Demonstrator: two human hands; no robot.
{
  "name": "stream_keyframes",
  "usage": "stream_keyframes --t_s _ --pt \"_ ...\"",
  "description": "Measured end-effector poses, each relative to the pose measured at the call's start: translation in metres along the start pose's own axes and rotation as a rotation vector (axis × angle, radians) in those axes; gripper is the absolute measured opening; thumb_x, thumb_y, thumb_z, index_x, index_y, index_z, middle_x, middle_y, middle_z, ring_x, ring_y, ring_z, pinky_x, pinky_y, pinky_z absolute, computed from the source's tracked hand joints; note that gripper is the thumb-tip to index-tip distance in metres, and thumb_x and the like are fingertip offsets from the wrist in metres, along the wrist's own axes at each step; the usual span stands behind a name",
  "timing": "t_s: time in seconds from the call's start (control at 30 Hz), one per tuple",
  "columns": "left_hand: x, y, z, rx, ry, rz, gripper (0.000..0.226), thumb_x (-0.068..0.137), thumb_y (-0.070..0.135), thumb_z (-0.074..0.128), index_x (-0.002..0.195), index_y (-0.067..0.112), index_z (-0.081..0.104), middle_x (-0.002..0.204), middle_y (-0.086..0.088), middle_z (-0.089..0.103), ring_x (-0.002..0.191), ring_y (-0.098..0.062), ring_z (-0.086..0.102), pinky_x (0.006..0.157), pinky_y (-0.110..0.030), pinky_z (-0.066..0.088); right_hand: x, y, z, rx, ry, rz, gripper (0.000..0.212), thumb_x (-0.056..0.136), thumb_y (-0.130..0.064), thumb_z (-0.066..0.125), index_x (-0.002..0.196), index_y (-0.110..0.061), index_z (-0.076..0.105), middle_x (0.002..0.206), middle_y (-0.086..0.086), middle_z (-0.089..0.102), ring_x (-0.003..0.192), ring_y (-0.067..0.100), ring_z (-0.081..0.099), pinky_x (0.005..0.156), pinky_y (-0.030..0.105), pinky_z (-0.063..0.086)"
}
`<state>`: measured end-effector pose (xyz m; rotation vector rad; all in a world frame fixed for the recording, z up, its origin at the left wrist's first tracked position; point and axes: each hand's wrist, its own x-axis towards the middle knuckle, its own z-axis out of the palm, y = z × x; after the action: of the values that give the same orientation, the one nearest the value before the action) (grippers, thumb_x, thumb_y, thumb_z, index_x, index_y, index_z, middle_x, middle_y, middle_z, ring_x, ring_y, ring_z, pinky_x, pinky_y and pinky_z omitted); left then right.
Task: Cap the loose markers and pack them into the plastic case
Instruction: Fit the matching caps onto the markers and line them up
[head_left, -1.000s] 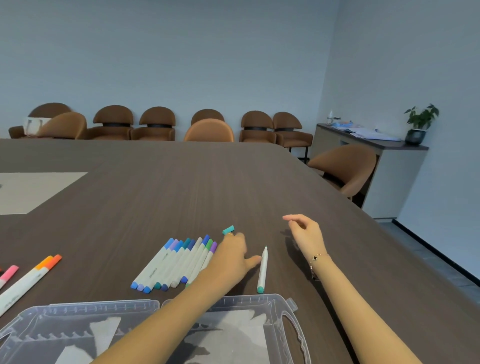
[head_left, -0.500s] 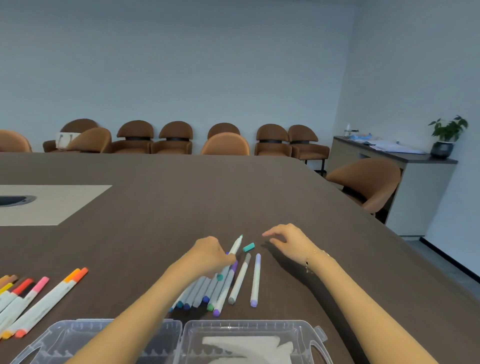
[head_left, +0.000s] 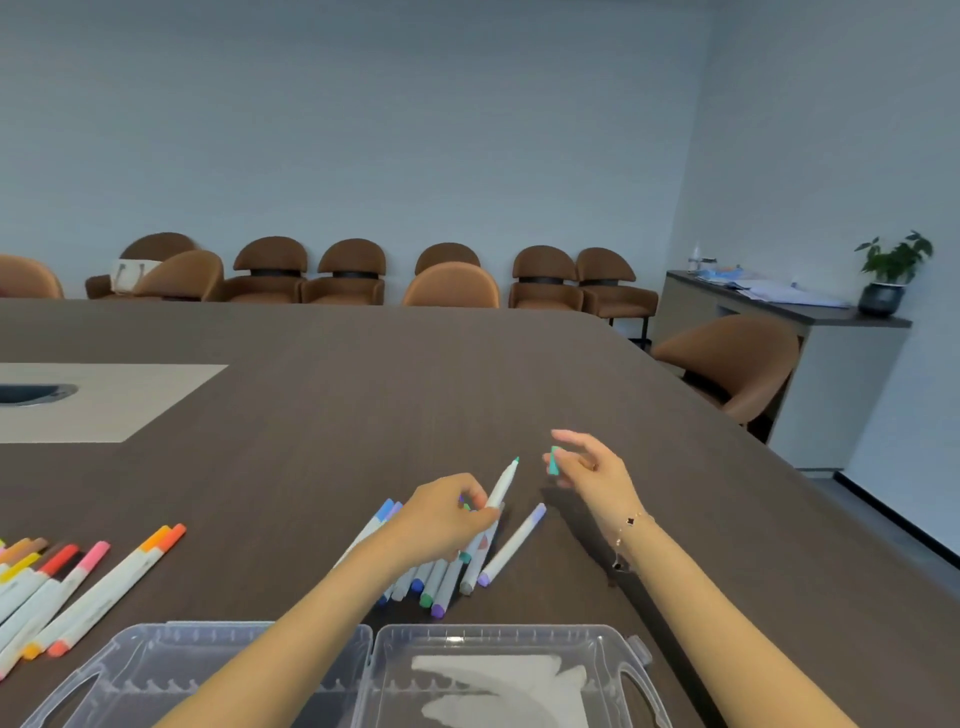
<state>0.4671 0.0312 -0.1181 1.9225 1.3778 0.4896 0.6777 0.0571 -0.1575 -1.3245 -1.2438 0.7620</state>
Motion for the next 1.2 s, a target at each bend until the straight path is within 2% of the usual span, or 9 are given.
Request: stream_keyframes --t_s 0.07,0.17,0.37,0.47,0.6,0.77,0.9,1.0,1.2 --pt "0.001 0.006 0.011 0.005 -0.025 0.013 0.012 0.092 0.034 0.056 0.086 0.023 0.052 0.088 -0.002 0.067 0.059 -0.008 0.052 0.047 -0.015 0.042 -0.015 0.004 -0.002 0.282 -0.029 0.124 0.024 0.095 -0.016 0.052 0.116 -0.016 0.064 0.106 0.004 0.067 0.096 0.017 0.067 0.079 0.020 0.055" --pt "0.004 0.013 0.023 0.048 -0.017 0.005 0.013 0.092 0.035 0.057 0.093 0.022 0.053 0.094 -0.003 0.067 0.063 -0.011 0.057 0.050 -0.014 0.045 -0.024 0.006 0.000 0.373 -0.056 0.181 0.025 0.093 -0.020 0.055 0.114 -0.013 0.066 0.110 0.006 0.068 0.100 0.019 0.067 0.085 0.026 0.055" --pt "0.007 0.014 0.027 0.067 0.009 -0.019 0.016 0.092 0.034 0.056 0.098 0.020 0.053 0.098 -0.006 0.067 0.062 -0.013 0.057 0.049 -0.013 0.044 -0.018 0.003 0.003 0.402 0.070 0.138 0.024 0.092 -0.021 0.056 0.111 -0.013 0.067 0.107 0.004 0.068 0.098 0.020 0.067 0.087 0.029 0.055" --pt "0.006 0.012 0.027 0.069 0.002 -0.017 0.017 0.092 0.035 0.057 0.099 0.020 0.054 0.097 -0.004 0.066 0.065 -0.014 0.059 0.050 -0.014 0.045 -0.017 0.004 0.003 0.401 0.060 0.129 0.023 0.092 -0.021 0.057 0.111 -0.013 0.067 0.107 0.005 0.068 0.099 0.020 0.067 0.086 0.028 0.055" --pt "0.007 0.012 0.031 0.093 0.008 0.009 0.019 0.092 0.037 0.055 0.101 0.020 0.058 0.080 0.006 0.062 0.060 -0.011 0.057 0.048 -0.012 0.042 -0.019 0.005 0.004 0.273 -0.006 0.077 0.022 0.092 -0.020 0.056 0.111 -0.014 0.067 0.107 0.004 0.068 0.098 0.018 0.067 0.084 0.026 0.055" --pt "0.008 0.014 0.040 0.109 0.059 -0.009 0.029 0.096 0.040 0.046 0.094 0.018 0.065 0.072 0.005 0.057 0.055 -0.013 0.052 0.046 -0.011 0.040 -0.020 0.004 0.005 0.228 0.014 0.068 0.019 0.091 -0.020 0.058 0.106 -0.014 0.068 0.102 0.003 0.069 0.094 0.018 0.067 0.082 0.026 0.056" --pt "0.008 0.018 0.052 0.100 0.077 0.012 0.029 0.100 0.034 0.039 0.107 0.017 0.061 0.090 0.003 0.059 0.066 -0.010 0.053 0.056 -0.009 0.041 -0.019 0.002 0.008 0.264 0.059 0.074 0.018 0.089 -0.021 0.062 0.100 -0.009 0.069 0.094 0.004 0.070 0.089 0.019 0.069 0.075 0.023 0.057" --pt "0.011 0.022 0.060 0.064 0.089 0.010 0.019 0.100 0.028 0.042 0.103 0.017 0.057 0.093 0.002 0.056 0.077 -0.010 0.055 0.071 -0.014 0.044 -0.017 0.002 0.007 0.272 0.097 0.054 0.018 0.089 -0.019 0.062 0.099 -0.006 0.069 0.091 0.005 0.070 0.085 0.020 0.068 0.075 0.025 0.057" --pt "0.023 0.028 0.067 -0.011 0.060 -0.110 0.028 0.098 0.031 0.045 0.112 0.013 0.062 0.092 0.000 0.057 0.069 -0.010 0.053 0.059 -0.010 0.040 -0.018 0.010 0.002 0.320 0.081 0.121 0.019 0.089 -0.017 0.061 0.098 -0.002 0.069 0.089 0.010 0.069 0.082 0.021 0.066 0.071 0.024 0.056"
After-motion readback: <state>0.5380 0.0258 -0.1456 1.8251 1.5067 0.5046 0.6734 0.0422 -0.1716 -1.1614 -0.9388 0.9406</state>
